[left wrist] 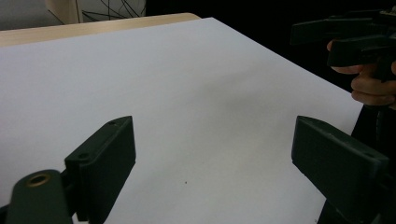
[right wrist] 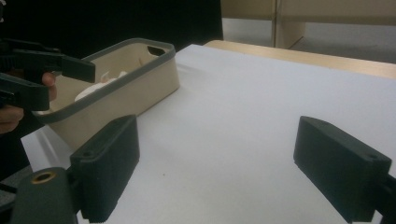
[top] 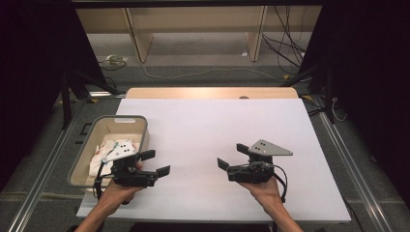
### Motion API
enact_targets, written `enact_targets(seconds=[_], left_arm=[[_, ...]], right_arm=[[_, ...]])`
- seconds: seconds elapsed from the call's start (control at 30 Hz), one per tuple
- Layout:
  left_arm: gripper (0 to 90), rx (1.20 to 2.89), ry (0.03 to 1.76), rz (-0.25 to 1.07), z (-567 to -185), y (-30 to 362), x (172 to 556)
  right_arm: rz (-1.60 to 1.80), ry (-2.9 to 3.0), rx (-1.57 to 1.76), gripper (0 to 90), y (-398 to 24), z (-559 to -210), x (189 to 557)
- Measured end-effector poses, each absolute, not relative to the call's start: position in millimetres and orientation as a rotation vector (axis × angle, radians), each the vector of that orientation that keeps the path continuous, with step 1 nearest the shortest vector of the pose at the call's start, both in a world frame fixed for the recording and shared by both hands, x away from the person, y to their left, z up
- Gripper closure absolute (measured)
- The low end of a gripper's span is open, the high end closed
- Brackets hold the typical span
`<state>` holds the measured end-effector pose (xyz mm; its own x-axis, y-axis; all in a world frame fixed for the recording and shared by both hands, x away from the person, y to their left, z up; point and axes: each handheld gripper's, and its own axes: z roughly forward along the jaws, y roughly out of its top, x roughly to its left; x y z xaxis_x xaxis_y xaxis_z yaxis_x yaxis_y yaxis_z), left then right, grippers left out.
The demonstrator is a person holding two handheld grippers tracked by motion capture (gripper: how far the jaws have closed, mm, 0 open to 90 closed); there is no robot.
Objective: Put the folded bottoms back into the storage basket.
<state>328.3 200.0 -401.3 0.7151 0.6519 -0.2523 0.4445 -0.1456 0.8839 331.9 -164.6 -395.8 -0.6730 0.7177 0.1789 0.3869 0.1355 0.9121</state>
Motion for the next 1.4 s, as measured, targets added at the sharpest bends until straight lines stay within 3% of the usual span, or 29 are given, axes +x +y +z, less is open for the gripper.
enact_targets(seconds=[1.4], left_arm=[[12.3, 1.763, 0.799, 0.254, -403, 199, 313]], right_arm=[[1.538, 2.050, 1.071, 12.5, -191, -406, 299]])
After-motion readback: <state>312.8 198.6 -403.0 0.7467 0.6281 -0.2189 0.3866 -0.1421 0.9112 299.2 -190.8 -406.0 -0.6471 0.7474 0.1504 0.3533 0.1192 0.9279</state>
